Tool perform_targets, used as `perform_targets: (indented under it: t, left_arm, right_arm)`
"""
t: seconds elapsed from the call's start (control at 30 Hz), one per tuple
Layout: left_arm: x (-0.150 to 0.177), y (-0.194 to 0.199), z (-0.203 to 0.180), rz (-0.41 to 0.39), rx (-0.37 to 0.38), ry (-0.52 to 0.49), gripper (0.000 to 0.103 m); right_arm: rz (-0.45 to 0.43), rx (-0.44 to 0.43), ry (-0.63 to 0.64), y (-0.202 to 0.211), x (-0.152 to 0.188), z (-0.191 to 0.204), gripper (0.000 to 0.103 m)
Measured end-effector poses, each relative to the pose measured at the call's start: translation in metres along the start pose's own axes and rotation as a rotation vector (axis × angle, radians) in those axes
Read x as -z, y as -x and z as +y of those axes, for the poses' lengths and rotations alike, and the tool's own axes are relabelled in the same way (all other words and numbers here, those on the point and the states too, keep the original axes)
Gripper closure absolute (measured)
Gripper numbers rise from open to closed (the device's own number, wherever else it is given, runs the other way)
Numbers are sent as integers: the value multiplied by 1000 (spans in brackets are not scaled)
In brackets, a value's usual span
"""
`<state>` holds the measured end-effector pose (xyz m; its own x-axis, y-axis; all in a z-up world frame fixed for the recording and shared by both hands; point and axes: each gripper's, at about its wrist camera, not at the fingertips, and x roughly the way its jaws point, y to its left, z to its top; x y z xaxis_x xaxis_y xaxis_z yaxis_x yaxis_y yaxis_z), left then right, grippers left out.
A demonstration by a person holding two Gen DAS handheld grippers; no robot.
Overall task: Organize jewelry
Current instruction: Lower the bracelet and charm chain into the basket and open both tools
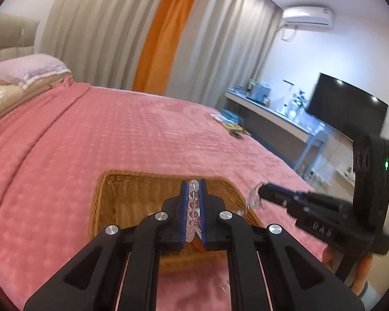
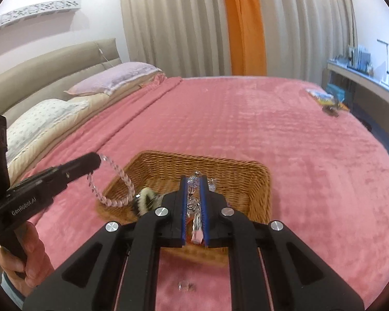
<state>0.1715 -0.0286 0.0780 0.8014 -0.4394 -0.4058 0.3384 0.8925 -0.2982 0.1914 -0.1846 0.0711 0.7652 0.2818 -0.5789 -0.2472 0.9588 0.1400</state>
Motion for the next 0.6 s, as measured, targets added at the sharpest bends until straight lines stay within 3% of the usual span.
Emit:
perform_targets:
  t: [0.27, 0.53, 0.57, 0.6]
  left_arm:
    - [6, -56, 44, 35, -68, 52, 97]
    - [26, -76, 56, 111, -82, 53, 96]
    - [27, -75, 56, 111, -84, 50, 93]
    - [27, -73, 55, 109, -82, 50, 83]
  right_arm:
    - [84, -19, -14, -84, 6, -5, 95]
    - [123, -28, -24, -107, 18, -9, 95]
    - [133, -42, -41, -109, 18, -12, 93]
    - [138, -53, -59, -109, 17, -16, 84]
